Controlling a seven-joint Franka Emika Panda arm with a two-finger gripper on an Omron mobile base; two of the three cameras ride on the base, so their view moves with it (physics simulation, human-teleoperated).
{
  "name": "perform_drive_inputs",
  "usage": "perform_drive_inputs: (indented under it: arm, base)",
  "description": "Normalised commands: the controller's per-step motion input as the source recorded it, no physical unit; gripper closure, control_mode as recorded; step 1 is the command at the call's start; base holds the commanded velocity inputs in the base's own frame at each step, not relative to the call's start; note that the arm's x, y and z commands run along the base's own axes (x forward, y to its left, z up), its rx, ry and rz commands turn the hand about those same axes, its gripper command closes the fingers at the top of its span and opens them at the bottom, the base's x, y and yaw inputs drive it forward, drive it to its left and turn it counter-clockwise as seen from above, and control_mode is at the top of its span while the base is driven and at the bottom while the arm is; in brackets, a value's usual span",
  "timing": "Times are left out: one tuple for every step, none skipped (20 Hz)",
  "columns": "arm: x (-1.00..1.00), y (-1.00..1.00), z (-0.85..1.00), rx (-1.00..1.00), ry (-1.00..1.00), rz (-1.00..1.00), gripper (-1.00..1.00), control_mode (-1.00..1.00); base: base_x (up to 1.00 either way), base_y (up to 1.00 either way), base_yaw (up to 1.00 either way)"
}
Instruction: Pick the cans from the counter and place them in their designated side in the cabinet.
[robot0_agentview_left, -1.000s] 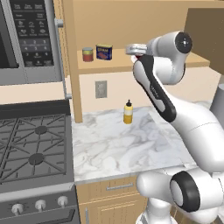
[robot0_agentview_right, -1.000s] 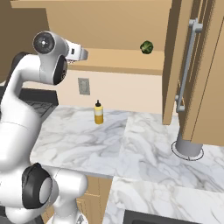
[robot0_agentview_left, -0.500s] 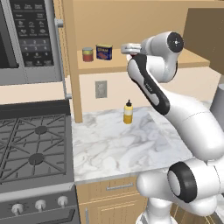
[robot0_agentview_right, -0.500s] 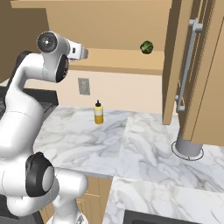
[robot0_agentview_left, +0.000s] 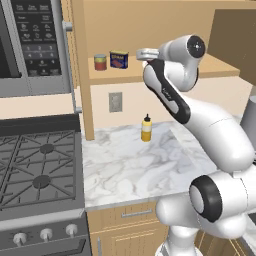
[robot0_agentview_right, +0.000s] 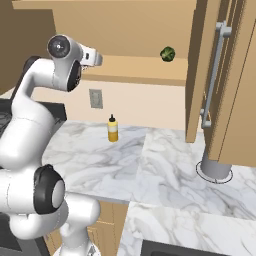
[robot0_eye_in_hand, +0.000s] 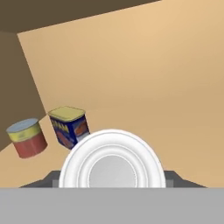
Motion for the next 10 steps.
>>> perform_drive_inputs:
  arm:
    - [0.19,0.00,-0.03,0.00,0.01,0.01,1.00,-1.00]
    - [0.18,0.00,-0.03,0.00,0.01,0.01,1.00,-1.00]
    - [0.18,0.00,-0.03,0.00,0.01,0.01,1.00,-1.00]
    - [0.17,0.00,-0.04,0.00,0.01,0.01,1.00,-1.00]
    - [0.16,0.00,-0.05,0.00,0.01,0.01,1.00,-1.00]
    - [0.17,0.00,-0.06,0.00,0.01,0.01,1.00,-1.00]
    - [0.17,0.00,-0.06,0.00,0.01,0.01,1.00,-1.00]
    - [0.17,0.00,-0.06,0.00,0.01,0.01,1.00,-1.00]
    - [0.17,0.00,-0.07,0.00,0.02,0.01,1.00,-1.00]
    - [0.17,0.00,-0.07,0.00,0.02,0.01,1.00,-1.00]
  base:
    - [0.00,0.00,0.00]
    - [0.00,0.00,0.00]
    - [0.00,0.00,0.00]
    - [0.00,0.00,0.00]
    - [0.00,0.00,0.00]
    - [0.00,0.00,0.00]
    - [0.00,0.00,0.00]
    - [0.00,0.00,0.00]
    - [0.00,0.00,0.00]
    - [0.00,0.00,0.00]
